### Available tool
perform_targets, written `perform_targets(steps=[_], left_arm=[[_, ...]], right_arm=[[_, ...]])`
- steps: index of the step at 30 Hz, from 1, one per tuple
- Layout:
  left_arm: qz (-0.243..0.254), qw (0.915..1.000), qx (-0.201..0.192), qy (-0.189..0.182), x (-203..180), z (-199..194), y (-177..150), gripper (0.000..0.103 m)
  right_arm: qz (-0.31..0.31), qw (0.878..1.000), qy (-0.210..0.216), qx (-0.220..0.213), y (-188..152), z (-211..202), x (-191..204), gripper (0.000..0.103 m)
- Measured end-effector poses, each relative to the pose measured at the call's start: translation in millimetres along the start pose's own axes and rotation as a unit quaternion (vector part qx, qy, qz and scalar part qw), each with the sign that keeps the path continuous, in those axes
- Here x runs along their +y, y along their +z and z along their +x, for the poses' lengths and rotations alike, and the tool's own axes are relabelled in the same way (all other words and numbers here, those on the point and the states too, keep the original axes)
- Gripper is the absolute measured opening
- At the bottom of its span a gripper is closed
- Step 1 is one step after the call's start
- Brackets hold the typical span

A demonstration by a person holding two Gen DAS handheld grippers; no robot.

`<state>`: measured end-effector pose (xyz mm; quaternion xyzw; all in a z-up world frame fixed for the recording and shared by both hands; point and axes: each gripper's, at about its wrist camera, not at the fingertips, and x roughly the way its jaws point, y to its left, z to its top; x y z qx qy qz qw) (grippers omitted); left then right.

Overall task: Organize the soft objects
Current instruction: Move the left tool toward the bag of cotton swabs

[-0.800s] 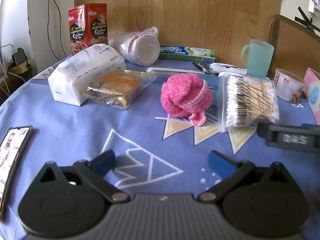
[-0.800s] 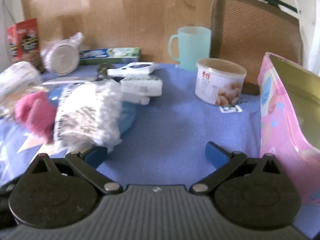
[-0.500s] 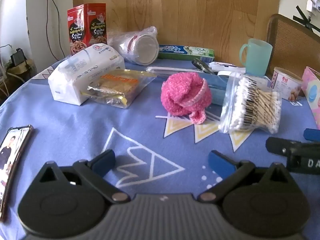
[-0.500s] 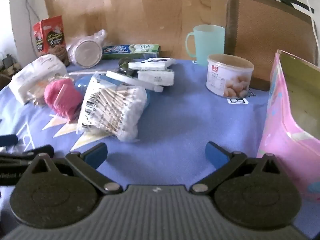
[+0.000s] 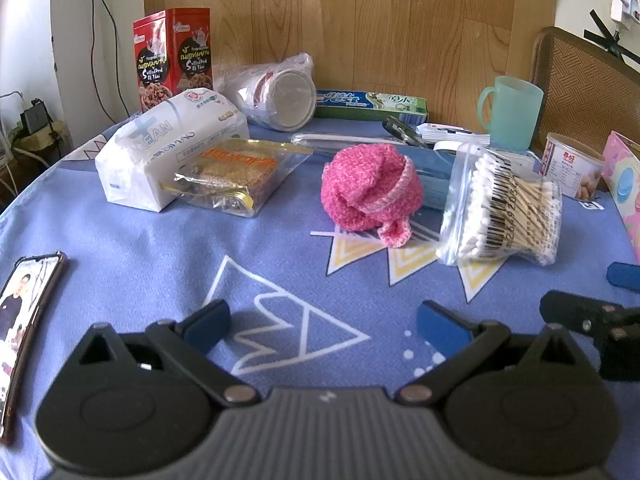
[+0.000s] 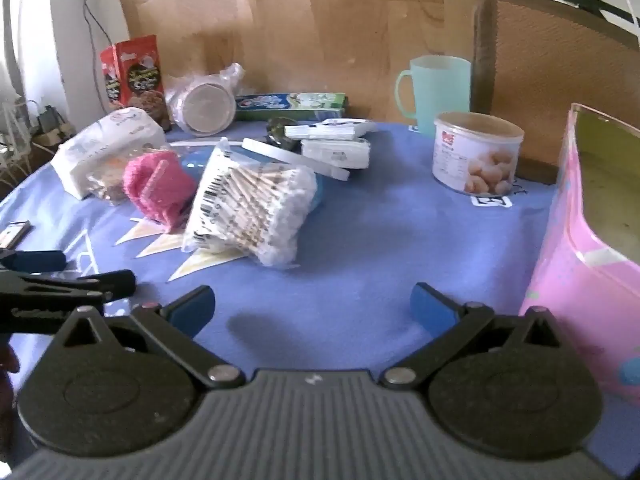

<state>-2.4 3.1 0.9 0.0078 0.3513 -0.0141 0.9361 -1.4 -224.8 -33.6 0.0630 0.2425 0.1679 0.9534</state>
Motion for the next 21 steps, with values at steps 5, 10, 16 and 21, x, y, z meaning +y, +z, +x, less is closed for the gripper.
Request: perform_targets(steps=[5,10,16,21], left_arm=[[0.000,1.0000,-0.002,0.001,0.5,0.0,-0.1,0.103],[0.001,1.0000,-0.003,0.001,0.9,0.1,-0.1,0.103],[0.001,1.0000,-0.003,0.001,0.4,0.0,-0.2,0.103],[0.001,1.0000,-0.003,0.000,1.0,-0.4,0.0,0.103]], right_arm=[[-0.016,0.999,0.032,-0.002,-2.6,-2.9,2.1,0.103],[-0.015,0.999,0.038,-0.006,-2.4,-3.0,2.7,0.103],[-0.002,0.999,0.047,-0.012,-5.4,-4.6,-1.1,0.103],[0.000,0.999,0.046,-0.013,-5.9,-4.4,-0.5,0.103]])
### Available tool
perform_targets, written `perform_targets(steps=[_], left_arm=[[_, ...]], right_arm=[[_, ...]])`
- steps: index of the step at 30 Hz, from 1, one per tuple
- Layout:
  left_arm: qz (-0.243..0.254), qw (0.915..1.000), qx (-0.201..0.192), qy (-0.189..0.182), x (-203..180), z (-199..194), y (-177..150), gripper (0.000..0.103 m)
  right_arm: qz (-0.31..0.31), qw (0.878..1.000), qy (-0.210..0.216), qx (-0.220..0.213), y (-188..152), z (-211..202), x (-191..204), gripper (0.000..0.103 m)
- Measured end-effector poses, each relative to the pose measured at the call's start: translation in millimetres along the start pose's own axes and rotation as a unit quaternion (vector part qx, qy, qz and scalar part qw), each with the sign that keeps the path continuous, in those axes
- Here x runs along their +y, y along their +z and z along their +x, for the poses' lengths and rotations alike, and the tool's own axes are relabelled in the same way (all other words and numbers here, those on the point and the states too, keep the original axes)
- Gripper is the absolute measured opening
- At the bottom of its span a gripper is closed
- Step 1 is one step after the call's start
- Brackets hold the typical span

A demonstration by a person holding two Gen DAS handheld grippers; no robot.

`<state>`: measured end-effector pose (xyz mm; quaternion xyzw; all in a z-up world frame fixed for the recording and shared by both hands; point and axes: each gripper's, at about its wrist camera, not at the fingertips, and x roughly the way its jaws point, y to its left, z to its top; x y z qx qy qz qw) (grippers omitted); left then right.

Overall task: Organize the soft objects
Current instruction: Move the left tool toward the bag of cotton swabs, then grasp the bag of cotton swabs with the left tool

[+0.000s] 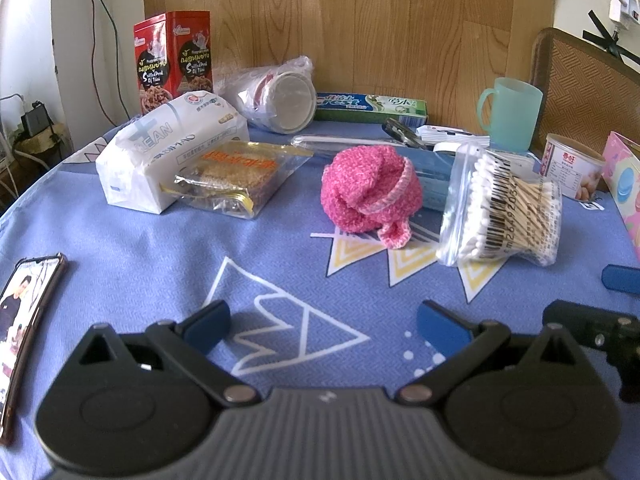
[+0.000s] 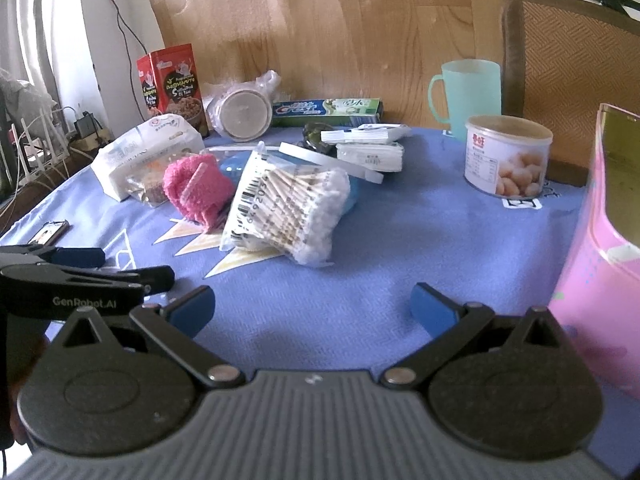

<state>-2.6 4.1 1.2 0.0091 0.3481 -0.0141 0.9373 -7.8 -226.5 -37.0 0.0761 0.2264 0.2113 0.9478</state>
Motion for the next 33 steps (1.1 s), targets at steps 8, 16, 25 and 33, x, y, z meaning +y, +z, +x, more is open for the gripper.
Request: perform_targets(steps=[8,16,25,33], left_arm=[[0.005,1.0000,-0.002,-0.004,-0.1,-0.8,0.5,0.103],[-0.006,0.9990,-0.019,-0.039,9.5,-6.1,-5.2,0.103],[-0.020,0.9980,-0.027,-0.054,14.9,-7.8,-7.3,0.103],[-0.015,0.9984,-0.027,-0.048,13.3,-7.8,-8.8,0.103]], right_arm=[[-0.009,1.000,-0.016,-0.005,-2.4,-0.4,2.9,0.100],[-0.064,0.996,-0.054,0.004,-2.8,6.2,18.8,0.089],[-0.062,0.996,-0.071,0.006,-3.9,7.1,20.9,0.089],[-0.060,0.995,-0.076,0.007,-3.2,7.5,21.3,0.089]])
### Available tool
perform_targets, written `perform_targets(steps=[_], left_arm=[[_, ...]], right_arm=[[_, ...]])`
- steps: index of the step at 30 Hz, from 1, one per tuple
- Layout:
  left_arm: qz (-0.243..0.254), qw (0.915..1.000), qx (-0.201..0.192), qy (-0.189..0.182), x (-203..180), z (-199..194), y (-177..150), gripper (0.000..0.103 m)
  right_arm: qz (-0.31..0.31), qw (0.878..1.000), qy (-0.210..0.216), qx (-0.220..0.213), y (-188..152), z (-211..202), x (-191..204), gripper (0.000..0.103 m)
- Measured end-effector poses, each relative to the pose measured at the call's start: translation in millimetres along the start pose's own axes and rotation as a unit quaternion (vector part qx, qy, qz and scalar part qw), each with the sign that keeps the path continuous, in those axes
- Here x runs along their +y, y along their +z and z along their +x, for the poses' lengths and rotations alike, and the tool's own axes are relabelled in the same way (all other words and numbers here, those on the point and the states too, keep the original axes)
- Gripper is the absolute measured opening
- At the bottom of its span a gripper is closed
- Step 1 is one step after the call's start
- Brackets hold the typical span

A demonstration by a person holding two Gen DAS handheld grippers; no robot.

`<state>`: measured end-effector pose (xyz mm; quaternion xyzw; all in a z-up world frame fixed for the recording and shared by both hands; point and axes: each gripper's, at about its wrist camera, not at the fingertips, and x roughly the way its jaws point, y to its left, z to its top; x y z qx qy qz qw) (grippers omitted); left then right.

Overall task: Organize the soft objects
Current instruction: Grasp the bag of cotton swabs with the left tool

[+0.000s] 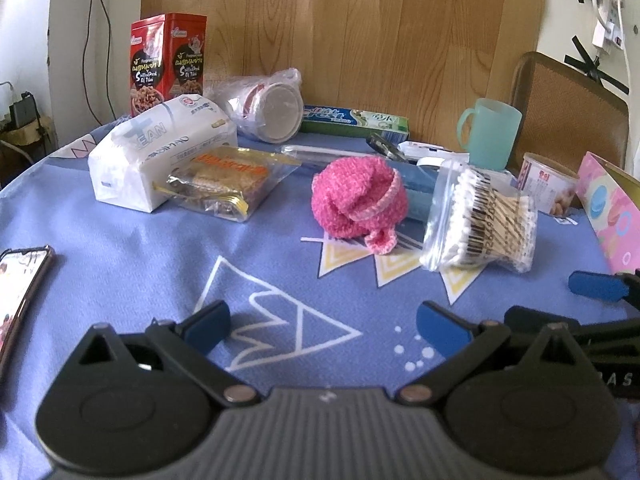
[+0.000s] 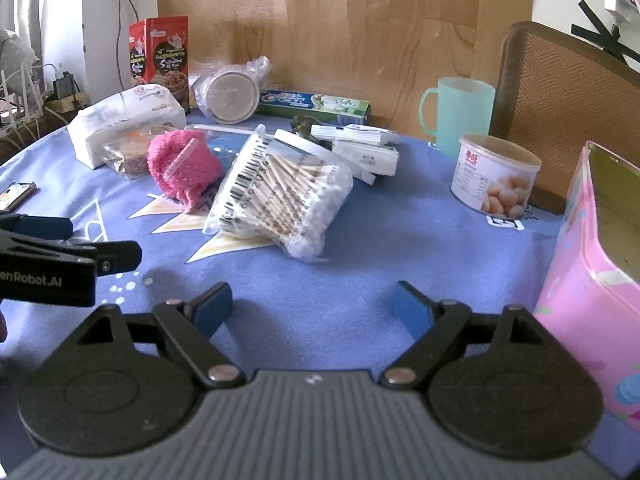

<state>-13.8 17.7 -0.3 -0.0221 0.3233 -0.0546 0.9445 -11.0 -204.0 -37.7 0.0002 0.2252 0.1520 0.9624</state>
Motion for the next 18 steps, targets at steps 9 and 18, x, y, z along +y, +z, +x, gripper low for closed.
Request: perform_targets(steps=[9,18], left_arm=[[0.000,1.0000,0.000,0.003,-1.0,-1.2,-0.5,0.103],[-0.021,0.9921,-0.028,-0.120,1.1,-5.8,40.2,0.097]], right_arm=[[0.004,1.000,-0.001,0.000,-0.5,-0.3,-0.7,0.090],[0.016,0.998,0.047,-0.027,5.5,-3.8,-8.1,0.083]])
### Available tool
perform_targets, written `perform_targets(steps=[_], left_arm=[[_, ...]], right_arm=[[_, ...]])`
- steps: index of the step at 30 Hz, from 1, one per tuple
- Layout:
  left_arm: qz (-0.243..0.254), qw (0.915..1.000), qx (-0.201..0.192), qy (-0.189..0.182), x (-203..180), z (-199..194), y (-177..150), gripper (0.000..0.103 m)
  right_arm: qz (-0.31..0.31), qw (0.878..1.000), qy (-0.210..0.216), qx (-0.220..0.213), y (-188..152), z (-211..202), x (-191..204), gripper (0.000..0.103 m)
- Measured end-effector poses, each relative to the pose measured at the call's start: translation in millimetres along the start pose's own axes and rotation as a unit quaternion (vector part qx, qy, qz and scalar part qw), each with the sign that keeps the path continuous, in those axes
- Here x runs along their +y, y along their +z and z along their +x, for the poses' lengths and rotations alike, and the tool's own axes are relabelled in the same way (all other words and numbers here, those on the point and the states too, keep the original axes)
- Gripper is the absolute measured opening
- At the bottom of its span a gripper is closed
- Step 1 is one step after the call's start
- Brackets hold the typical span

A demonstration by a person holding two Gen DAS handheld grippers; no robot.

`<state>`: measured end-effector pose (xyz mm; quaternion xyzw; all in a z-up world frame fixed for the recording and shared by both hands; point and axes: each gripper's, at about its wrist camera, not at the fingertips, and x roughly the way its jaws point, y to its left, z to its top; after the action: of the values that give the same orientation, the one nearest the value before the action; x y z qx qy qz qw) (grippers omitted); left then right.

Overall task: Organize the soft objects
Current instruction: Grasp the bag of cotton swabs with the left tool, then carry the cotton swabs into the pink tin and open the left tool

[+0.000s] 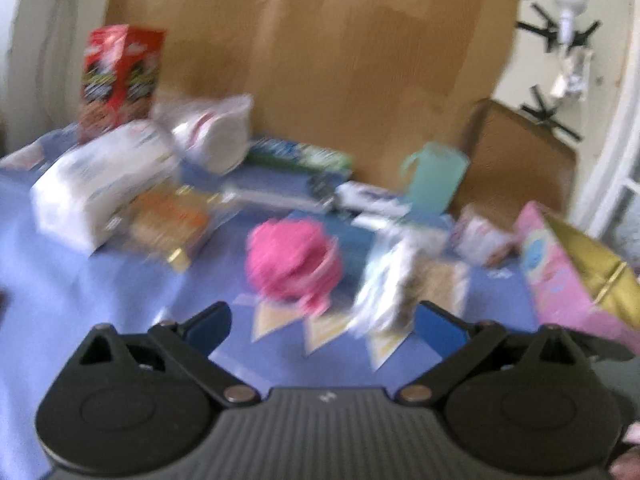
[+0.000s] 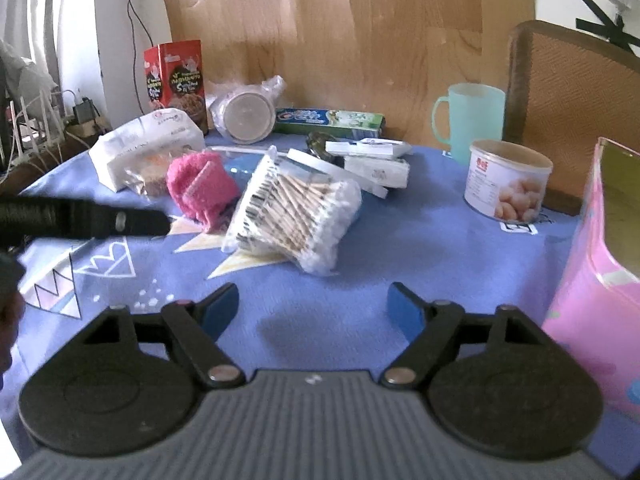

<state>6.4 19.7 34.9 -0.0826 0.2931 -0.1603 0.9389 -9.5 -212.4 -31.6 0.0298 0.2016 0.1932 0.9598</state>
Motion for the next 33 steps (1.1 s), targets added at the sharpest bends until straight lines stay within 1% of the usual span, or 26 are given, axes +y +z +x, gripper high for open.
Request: perform_targets(steps=[2,4,5,6,8,9,10,11,12,13,16,18,21,24,26,29,31,33], left_arm=[[0.006,0.9997,0.008,-0.024,-7.1,8.6,10.5,0.090],[0.010,0.9981,0.030,-0.053,-15.3,20.8,17.6,0.080],[0.016,0.9973,0.039,-0.060,-20.2,27.1,18.9,0.078],[0.022,0.9968,0.046,-0.061,-25.7,33.3,18.3,0.076],[0.028,0.9962,0.061,-0.055,-33.0,46.3,16.0,0.076],[0.025,0.9955,0.072,-0.056,-33.9,54.0,15.3,0.075],[0.016,0.9945,0.084,-0.059,-33.2,59.7,12.5,0.064],[0.002,0.9930,0.097,-0.067,-30.9,65.6,9.9,0.063],[-0.012,0.9928,0.095,-0.073,-29.4,65.5,7.5,0.061],[-0.014,0.9931,0.088,-0.077,-31.8,60.4,5.9,0.061],[0.009,0.9945,0.065,-0.082,-44.5,42.7,5.2,0.061],[0.024,0.9939,0.053,-0.094,-58.1,29.7,7.8,0.061],[0.049,0.9899,0.043,-0.126,-88.0,20.0,15.0,0.062],[0.085,0.9827,0.038,-0.160,-130.6,20.2,21.0,0.064],[0.114,0.9754,0.034,-0.185,-166.3,22.0,22.0,0.064],[0.147,0.9640,0.039,-0.218,-214.1,31.8,17.6,0.066],[0.150,0.9582,0.059,-0.237,-239.8,45.6,12.1,0.067],[0.149,0.9549,0.084,-0.243,-258.1,60.3,5.9,0.071]], right_arm=[[-0.012,1.000,-0.008,-0.009,5.8,2.9,1.8,0.083],[-0.023,1.000,-0.012,-0.013,12.3,7.9,3.0,0.083],[-0.027,1.000,-0.008,-0.010,15.7,11.5,2.3,0.083],[-0.029,1.000,-0.003,-0.009,19.2,15.8,2.7,0.083],[-0.034,0.999,0.008,-0.001,22.9,25.1,1.7,0.083],[-0.037,0.999,0.014,0.005,22.5,29.4,1.7,0.080],[-0.037,0.999,0.023,0.012,21.6,33.3,2.2,0.070],[-0.038,0.999,0.032,0.021,20.8,34.9,3.4,0.050],[-0.040,0.999,0.028,0.017,19.5,32.7,5.0,0.049],[-0.044,0.999,0.024,0.008,17.6,27.7,6.1,0.049],[-0.042,0.999,0.013,-0.022,13.2,5.1,7.1,0.049],[-0.044,0.998,-0.004,-0.048,8.8,-13.7,7.7,0.049],[-0.047,0.994,-0.046,-0.090,1.8,-43.9,0.6,0.049],[-0.028,0.988,-0.093,-0.119,-1.3,-71.6,-20.3,0.049],[-0.003,0.983,-0.125,-0.134,-4.2,-89.8,-41.7,0.049],[0.035,0.975,-0.169,-0.143,-11.1,-111.3,-74.8,0.049],[0.062,0.970,-0.192,-0.137,-18.1,-117.5,-96.8,0.049],[0.085,0.966,-0.210,-0.125,-26.5,-120.5,-113.4,0.052]])
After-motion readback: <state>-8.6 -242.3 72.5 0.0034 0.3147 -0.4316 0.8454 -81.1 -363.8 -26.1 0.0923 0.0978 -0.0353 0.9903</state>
